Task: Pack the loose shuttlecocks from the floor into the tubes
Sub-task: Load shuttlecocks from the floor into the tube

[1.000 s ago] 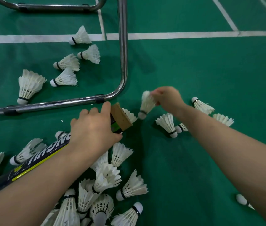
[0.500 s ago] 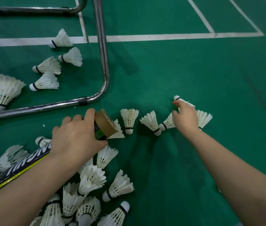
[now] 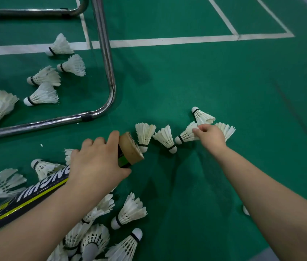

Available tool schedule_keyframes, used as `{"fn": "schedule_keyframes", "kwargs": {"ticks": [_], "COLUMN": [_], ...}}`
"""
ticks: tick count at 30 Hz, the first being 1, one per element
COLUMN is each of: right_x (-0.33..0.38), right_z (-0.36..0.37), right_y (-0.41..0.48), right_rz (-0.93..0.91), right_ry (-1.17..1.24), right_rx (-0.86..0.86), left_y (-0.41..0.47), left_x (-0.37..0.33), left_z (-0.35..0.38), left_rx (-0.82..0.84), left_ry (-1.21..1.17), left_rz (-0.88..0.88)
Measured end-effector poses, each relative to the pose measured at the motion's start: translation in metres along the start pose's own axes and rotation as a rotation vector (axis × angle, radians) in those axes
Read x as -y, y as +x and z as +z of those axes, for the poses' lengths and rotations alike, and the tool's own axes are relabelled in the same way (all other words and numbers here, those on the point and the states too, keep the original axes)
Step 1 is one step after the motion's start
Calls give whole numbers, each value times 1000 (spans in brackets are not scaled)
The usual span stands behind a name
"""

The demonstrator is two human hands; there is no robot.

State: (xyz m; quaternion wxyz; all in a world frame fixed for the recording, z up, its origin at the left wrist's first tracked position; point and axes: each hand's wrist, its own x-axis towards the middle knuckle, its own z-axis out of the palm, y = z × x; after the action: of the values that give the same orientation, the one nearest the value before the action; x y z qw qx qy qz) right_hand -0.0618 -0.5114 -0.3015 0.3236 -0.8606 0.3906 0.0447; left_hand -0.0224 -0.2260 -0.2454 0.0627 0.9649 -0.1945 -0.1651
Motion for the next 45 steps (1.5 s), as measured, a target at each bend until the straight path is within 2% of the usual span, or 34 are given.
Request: {"fn": "schedule_keyframes", "kwargs": {"ticks": [7,12,15,18,21,23,28,33,35,38,42,45], "right_x": [6,-5,-7,-12,-25,-29,-13,1,0,-12,-36,-49], "right_z": [-20,-3,7,7,0,-4,5,24,26,17,-11,-23], "right_y": [-20,-33,-32,-26,-12,3,25,21,16,8,17,29], "right_rz": [-130,-103,-57,25,48,29,154,144,108,68,30,98], "right_ry": [111,90,189,270,149,125,313,578,610,500,-24,-200], "right_rx": [-56,105,171,-15,-217,-268,-156,-56,-32,-165,-429,-341], "left_y": [-8,-14,-16,-17,-17,-17,-19,-20,-19,-20,-23,-25], "left_x": [-7,-13,-16,-17,-19,-20,-23,-21,-21,-25,-32,-39], "left_z": [2,4,3,1,0,0,1,-1,-3,-3,-2,-2], "left_rx": [-50,-57,-53,-56,-49,-46,-44,-31,-39,-35,-17,-3], "left_ry": [32,59,60,78,87,88,105,89,84,86,118,117], "left_rz": [54,85,95,93,86,87,92,66,61,71,91,98]}}
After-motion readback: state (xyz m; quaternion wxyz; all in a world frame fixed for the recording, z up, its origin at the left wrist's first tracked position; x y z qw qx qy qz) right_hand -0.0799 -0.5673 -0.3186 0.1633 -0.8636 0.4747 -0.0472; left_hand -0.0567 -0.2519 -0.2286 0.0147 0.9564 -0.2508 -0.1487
